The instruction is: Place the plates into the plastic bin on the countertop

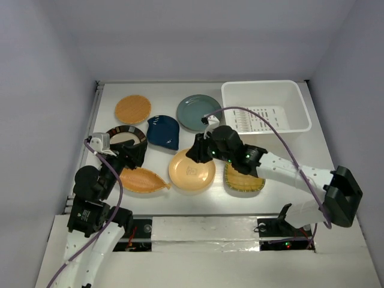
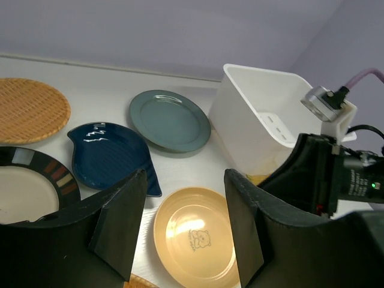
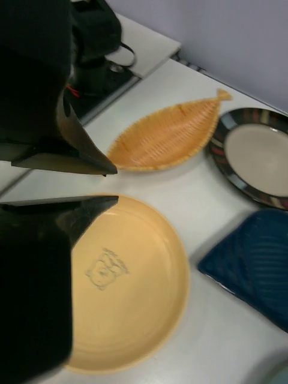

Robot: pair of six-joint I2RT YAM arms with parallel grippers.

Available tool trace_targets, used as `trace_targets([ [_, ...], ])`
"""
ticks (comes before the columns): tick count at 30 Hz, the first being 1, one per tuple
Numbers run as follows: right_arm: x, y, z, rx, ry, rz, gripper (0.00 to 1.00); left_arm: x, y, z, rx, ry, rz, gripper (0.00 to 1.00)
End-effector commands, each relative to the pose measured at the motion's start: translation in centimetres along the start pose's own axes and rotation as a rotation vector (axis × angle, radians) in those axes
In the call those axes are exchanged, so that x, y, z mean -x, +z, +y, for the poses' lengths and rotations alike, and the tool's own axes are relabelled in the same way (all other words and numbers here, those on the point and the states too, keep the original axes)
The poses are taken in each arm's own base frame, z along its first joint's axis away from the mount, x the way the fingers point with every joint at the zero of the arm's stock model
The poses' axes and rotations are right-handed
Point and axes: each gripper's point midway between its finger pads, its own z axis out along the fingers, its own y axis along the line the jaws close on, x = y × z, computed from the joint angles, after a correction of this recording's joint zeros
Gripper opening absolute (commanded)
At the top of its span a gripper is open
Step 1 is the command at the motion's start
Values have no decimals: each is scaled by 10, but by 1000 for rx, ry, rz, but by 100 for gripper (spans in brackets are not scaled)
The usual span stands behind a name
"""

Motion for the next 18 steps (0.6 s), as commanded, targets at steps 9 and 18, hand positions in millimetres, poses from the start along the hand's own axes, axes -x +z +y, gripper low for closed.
trace_targets([
  [9, 78, 71, -52, -244, 70, -183, 0, 23, -13, -6, -7, -5, -99, 13],
  [18, 85, 115, -102, -328, 155, -143, 43, 25, -19, -6, 4, -22, -118, 2],
])
